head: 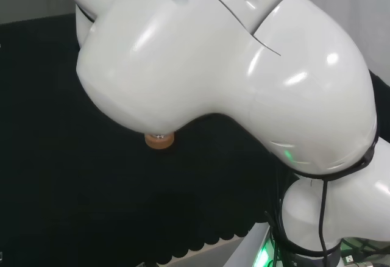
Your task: Pour the water from the graduated cylinder into the round-bottom flask.
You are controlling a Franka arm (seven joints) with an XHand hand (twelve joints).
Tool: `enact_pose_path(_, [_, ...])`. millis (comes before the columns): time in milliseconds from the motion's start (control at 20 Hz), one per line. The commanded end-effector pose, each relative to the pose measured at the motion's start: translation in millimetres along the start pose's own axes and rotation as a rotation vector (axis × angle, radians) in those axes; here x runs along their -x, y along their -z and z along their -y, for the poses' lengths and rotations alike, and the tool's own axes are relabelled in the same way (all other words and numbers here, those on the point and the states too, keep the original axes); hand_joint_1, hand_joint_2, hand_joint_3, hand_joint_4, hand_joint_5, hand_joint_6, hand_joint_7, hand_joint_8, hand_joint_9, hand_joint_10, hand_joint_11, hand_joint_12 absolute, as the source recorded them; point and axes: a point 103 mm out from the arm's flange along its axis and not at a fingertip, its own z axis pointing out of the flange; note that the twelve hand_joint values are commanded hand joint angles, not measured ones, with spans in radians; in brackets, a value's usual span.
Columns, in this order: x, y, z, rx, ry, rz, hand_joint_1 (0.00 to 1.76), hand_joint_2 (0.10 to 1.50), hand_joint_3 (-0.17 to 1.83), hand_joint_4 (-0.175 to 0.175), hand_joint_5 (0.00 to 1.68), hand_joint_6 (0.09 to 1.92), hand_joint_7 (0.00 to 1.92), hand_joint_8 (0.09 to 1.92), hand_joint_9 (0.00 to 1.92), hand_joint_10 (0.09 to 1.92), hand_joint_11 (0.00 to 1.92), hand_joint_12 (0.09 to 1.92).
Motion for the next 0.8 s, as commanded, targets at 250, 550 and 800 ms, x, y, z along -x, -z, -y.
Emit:
enact_pose_path(250, [0.7, 0.8, 1.0, -0.002, -0.008, -0.003, 1.27, 1.09, 0.0, -0.175, 1.02, 0.94, 1.05, 0.92, 1.45, 0.09, 1.26, 0.74])
enact_pose_path(550, [-0.1, 1.5, 0.8, -0.004, -0.009, -0.022, 1.27, 1.09, 0.0, -0.175, 1.02, 0.94, 1.05, 0.92, 1.45, 0.09, 1.26, 0.74])
enact_pose_path(800, [-1.4, -0.8, -0.5, 0.001, 0.001, -0.08, 1.27, 1.09, 0.0, -0.175, 1.02, 0.94, 1.05, 0.92, 1.45, 0.09, 1.26, 0.74])
